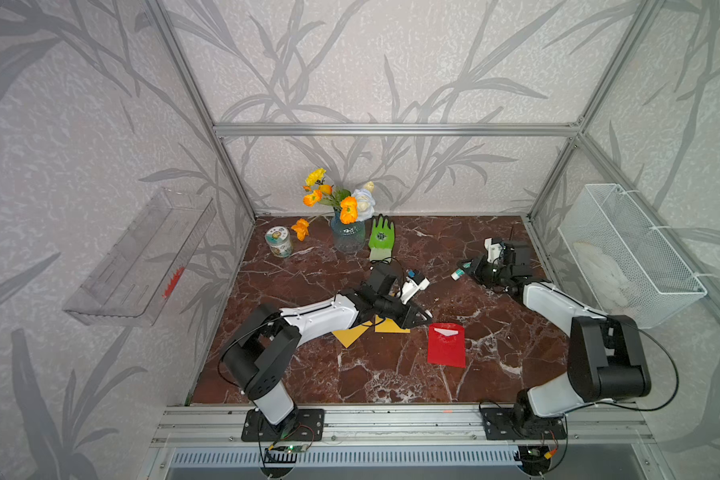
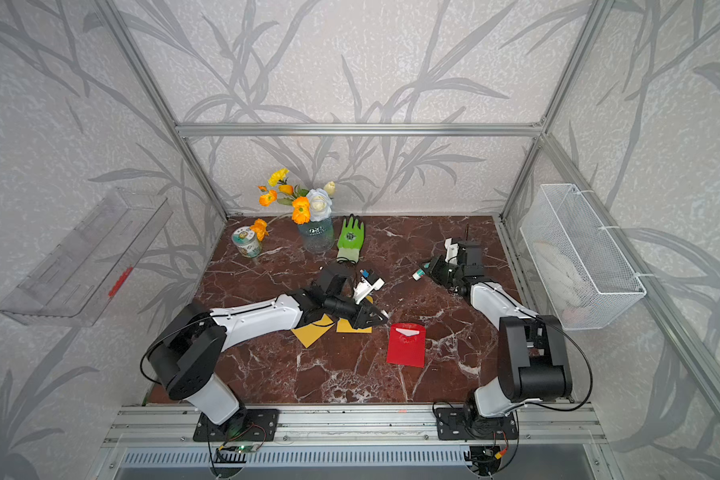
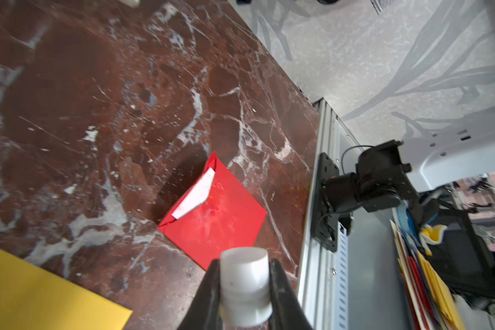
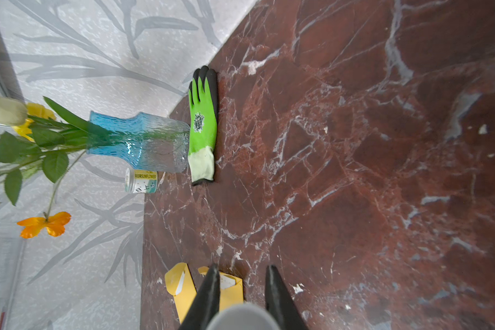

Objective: Seal the envelope with a glue stick
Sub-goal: Open the lid of the glue stick, then place the lid at the center of the board.

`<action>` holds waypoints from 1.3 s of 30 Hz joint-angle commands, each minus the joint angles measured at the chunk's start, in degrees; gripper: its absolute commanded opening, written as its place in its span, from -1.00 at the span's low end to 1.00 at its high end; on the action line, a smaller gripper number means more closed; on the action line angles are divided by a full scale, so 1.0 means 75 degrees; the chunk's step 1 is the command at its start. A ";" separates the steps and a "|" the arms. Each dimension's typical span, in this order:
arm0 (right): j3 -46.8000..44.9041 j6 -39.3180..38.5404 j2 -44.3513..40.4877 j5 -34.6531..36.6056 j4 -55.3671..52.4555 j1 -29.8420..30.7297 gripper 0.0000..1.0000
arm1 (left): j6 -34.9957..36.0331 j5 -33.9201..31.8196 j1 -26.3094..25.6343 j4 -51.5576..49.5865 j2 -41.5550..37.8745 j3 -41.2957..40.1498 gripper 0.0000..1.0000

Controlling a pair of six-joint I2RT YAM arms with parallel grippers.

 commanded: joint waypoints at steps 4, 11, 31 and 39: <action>0.0177 -0.0508 -0.0263 0.0194 -0.0721 0.0143 -1.00 | 0.0359 -0.1575 -0.0099 0.1640 0.0738 0.0232 -1.00; -0.0281 -0.0775 -0.0667 0.0124 -0.0832 0.0144 -1.00 | 0.0189 -0.2748 -0.0208 0.3901 0.1826 0.0204 -1.00; -0.0695 -0.0607 -0.1002 -0.0028 -0.0691 0.0132 -1.00 | 0.1118 -0.4607 -0.0514 0.4939 0.3372 0.0257 -1.00; -0.0819 -0.0243 -0.1108 -0.0113 -0.0617 0.0132 -1.00 | 0.1122 -0.4847 -0.0574 0.4917 0.3677 0.0038 -0.95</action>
